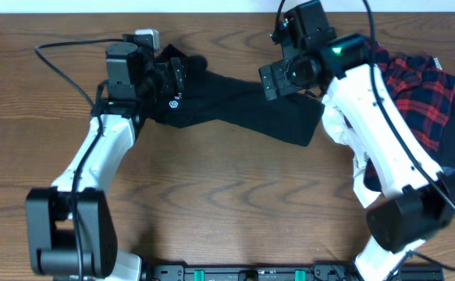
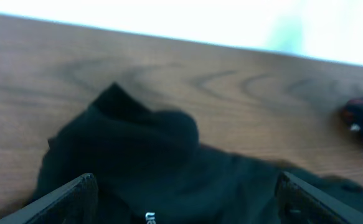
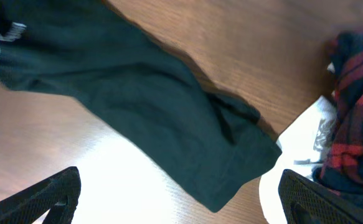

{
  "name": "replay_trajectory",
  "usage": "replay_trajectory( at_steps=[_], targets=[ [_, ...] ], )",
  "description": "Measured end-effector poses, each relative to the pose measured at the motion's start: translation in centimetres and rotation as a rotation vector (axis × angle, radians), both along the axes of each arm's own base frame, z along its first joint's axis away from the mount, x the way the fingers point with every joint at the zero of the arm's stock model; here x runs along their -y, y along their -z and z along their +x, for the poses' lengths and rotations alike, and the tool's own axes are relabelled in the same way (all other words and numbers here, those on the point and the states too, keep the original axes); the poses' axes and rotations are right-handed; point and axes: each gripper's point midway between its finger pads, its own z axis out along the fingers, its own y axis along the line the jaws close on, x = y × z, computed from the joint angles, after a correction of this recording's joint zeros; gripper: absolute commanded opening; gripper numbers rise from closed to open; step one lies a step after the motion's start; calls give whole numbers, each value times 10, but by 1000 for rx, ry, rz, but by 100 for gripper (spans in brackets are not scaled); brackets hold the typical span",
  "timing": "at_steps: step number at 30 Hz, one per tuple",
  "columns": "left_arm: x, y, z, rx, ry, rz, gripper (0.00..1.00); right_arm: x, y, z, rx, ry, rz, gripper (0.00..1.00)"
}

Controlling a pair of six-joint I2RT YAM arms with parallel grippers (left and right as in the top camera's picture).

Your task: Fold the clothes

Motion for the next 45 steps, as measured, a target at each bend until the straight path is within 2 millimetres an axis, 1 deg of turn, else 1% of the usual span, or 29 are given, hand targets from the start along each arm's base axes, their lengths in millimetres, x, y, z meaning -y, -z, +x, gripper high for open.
replay_trajectory(
  at_steps=[2, 4, 7, 9, 10, 12, 14, 18, 21, 26, 30, 32, 35, 41, 45],
  targets=[
    [0, 13, 4, -16, -1, 1, 91, 7, 21, 5, -50, 45, -9, 99],
    [0, 18, 8, -11, 0, 0, 91, 15, 40, 8, -100, 96, -17, 99],
    [1, 17, 16, 23, 0, -1, 90, 25, 65, 11, -165, 163, -26, 99],
    [1, 16, 21, 44, -1, -3, 90, 29, 75, 10, -192, 190, -35, 99],
    [1, 16, 23, 56, 0, -3, 88, 31, 81, 9, -213, 203, -40, 99],
    [2, 18, 26, 65, 0, -4, 87, 32, 85, 5, -234, 219, -45, 99],
    [3, 24, 30, 67, 2, -4, 87, 34, 88, 2, -255, 249, -48, 99],
    [8, 49, 34, 38, 11, -3, 87, 38, 93, 2, -273, 330, -32, 99],
    [16, 64, 33, 15, 26, -1, 87, 45, 100, 4, -293, 395, -22, 99],
    [25, 69, 32, 7, 44, -1, 87, 60, 109, 8, -315, 477, -12, 99],
    [26, 68, 33, 15, 46, -1, 87, 62, 112, 9, -321, 496, -8, 99],
    [26, 69, 32, 13, 48, 4, 98, 62, 113, 9, -324, 499, -6, 99],
    [25, 77, 27, -30, 45, 2, 98, 61, 117, 8, -335, 500, -6, 99],
    [22, 103, 6, -173, 32, 5, 98, 58, 127, 7, -363, 497, -2, 99],
    [14, 113, -1, -218, 21, 65, 98, 58, 127, 6, -366, 497, -1, 99]
  ],
)
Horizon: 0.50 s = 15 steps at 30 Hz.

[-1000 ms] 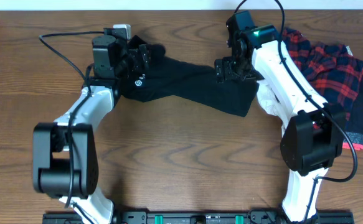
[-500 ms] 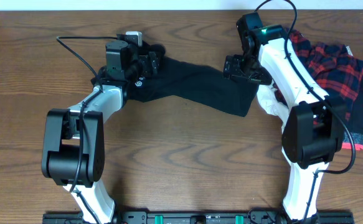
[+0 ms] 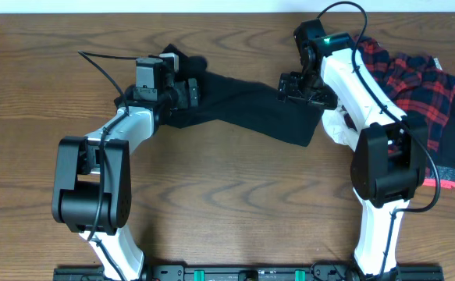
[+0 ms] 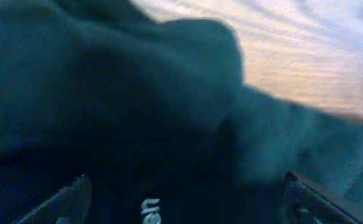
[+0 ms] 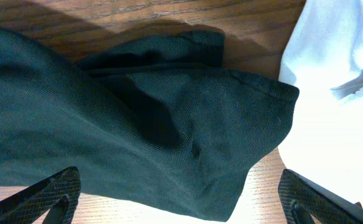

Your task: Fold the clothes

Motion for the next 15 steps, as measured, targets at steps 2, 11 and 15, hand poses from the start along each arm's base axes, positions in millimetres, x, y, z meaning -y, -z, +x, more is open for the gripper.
replay_trajectory(
  at_steps=[2, 11, 15],
  targets=[
    [-3, 1, -1, -5, 6, 31, 98, 0, 0, 0, -1, 0, 1, 99],
    [-11, -18, 19, 73, 16, 125, 98, -3, 0, -2, -9, 30, 19, 99],
    [-12, -16, 21, 82, 21, 138, 98, -3, 4, -2, -18, 44, 20, 99]
  ],
)
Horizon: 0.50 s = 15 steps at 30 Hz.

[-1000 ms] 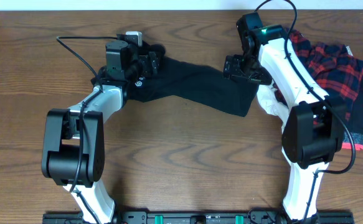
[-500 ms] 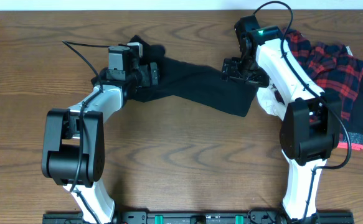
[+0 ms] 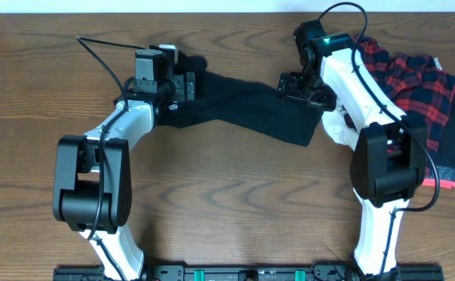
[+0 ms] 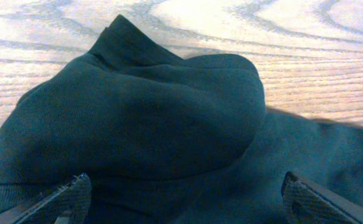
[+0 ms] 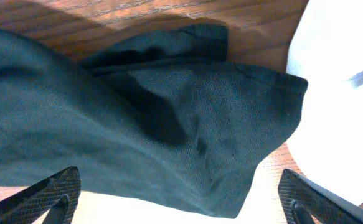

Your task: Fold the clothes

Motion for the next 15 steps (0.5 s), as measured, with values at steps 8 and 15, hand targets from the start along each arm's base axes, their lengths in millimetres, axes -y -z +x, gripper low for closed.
replay_trajectory(
  at_steps=[8, 15],
  targets=[
    [11, 24, 0, -14, 63, 50, 98, -1, 32, 4, -28, 35, -4, 99],
    [14, 27, -2, -21, 83, 65, 100, -2, 60, 1, -81, 46, -7, 95]
  ],
)
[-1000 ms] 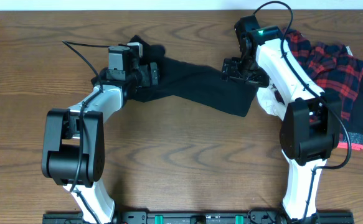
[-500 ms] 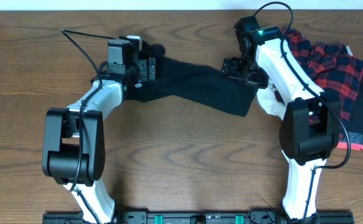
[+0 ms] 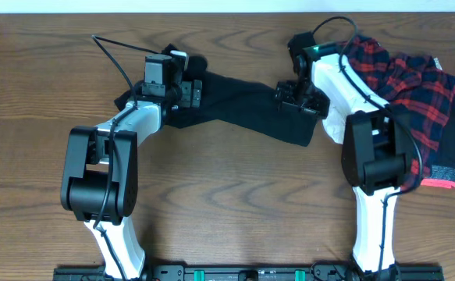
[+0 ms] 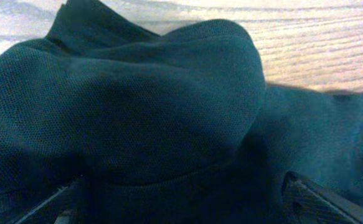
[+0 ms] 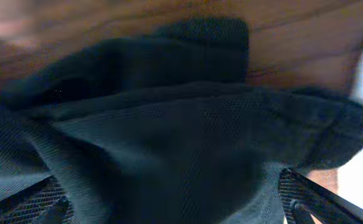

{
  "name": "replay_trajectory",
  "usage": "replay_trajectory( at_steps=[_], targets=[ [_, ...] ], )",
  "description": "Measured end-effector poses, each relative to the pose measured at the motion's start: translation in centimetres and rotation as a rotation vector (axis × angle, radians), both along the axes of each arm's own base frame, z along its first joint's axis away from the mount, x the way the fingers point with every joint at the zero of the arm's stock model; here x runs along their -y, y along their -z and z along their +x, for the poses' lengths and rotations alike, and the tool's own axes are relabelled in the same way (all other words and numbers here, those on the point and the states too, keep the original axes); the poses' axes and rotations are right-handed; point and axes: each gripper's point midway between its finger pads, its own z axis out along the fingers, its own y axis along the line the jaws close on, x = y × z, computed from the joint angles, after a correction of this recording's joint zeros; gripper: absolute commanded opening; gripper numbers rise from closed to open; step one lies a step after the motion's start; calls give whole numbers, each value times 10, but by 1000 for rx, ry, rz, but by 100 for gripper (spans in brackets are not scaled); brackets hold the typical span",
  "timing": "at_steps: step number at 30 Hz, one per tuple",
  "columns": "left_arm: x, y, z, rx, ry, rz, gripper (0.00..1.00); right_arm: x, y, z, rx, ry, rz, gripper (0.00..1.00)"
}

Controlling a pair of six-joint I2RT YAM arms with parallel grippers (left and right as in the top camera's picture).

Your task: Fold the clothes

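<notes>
A black garment [image 3: 243, 101] lies stretched in a band across the back of the table. Its bunched left end [image 4: 156, 93] fills the left wrist view, and my left gripper [image 4: 184, 208] is open, with its fingers [image 4: 69, 202] wide apart and low on the cloth. The right end with its hem [image 5: 187, 143] fills the right wrist view. My right gripper [image 5: 178, 208] is open too, its fingers [image 5: 309, 199] straddling the fabric. Seen from overhead, the left gripper [image 3: 186, 90] and the right gripper [image 3: 296, 97] sit at opposite ends of the garment.
A red plaid garment [image 3: 414, 74] is heaped at the back right, with a white garment [image 3: 335, 123] beside it against the black cloth's right end. A dark piece with a pink edge [image 3: 446, 179] lies at the far right. Wooden table [image 3: 227, 203] in front.
Both wrist views are closer to the black cloth, which now fills them. Overhead, the left gripper sits slightly further right and the right gripper slightly lower. Both remain open.
At first both grippers were open well above the two ends of the black garment. Later they were down close over those ends, the right one at the hem by the white garment. Now both are right at the cloth, open, with the garment in the same place.
</notes>
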Motion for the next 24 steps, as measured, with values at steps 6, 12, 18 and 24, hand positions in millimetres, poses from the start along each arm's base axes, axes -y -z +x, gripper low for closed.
replay_trajectory(
  at_steps=[6, 12, 18, 24],
  targets=[
    [-2, 2, -2, -10, 1, 12, 71, -1, 1, 0, -6, 10, 6, 72],
    [-2, -2, 3, 18, 0, 18, 43, -4, 1, 1, 1, 19, 20, 39],
    [-2, -8, 7, 43, -3, 13, 38, -5, 0, 2, 2, 15, 26, 40],
    [-1, -37, 12, 102, -3, 4, 50, -1, -3, 6, 5, 14, -2, 52]
  ],
)
